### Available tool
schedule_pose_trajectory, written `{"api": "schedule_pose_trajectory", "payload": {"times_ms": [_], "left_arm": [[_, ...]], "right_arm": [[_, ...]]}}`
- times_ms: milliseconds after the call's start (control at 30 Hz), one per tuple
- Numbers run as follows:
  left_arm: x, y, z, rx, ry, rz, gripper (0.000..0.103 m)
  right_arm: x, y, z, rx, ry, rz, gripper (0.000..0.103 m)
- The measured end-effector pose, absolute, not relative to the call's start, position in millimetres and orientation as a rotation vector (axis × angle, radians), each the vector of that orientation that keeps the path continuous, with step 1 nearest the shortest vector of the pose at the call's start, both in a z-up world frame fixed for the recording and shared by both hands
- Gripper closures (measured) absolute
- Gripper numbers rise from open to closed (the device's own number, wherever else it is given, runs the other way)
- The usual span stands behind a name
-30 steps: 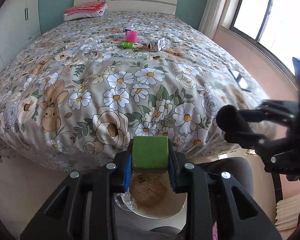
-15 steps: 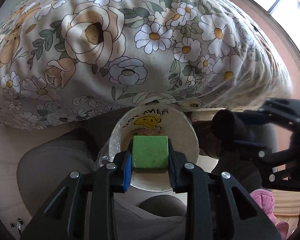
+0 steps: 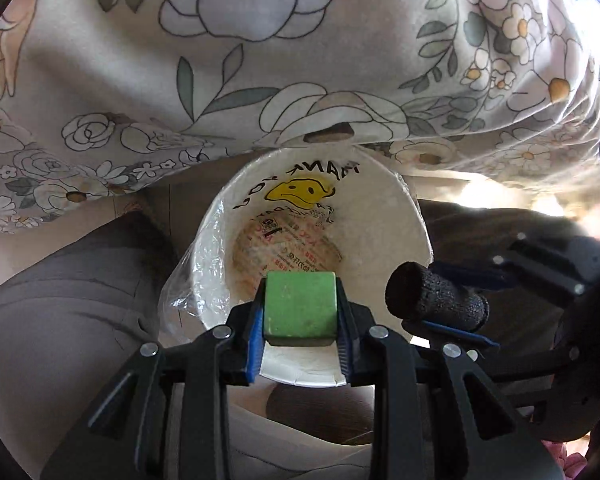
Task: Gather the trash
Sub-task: 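Carry the green cube and black tube with both tools over the white bin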
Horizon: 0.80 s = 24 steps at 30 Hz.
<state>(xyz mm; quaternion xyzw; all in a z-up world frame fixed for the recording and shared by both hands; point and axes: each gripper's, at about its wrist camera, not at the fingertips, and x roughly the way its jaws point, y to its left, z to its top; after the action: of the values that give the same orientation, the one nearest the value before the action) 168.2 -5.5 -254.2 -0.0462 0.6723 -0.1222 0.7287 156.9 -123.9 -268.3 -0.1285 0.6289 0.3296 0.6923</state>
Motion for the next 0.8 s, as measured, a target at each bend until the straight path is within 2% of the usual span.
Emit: {"api": "schedule_pose_trajectory", "payload": {"times_ms": [400, 800], "left_arm": [[185.3, -8.2, -320.9, -0.252, 1.650, -0.291, 0.071], [195.4, -7.6, -367.6, -0.300, 1.739, -0.262, 0.071]], "right_arm": [[170.8, -120.3, -322.8, -0.188, 1.548, 0.639, 0.063], [179.2, -128.3, -367.2, -0.080, 1.676, 0.550, 0.063]]}}
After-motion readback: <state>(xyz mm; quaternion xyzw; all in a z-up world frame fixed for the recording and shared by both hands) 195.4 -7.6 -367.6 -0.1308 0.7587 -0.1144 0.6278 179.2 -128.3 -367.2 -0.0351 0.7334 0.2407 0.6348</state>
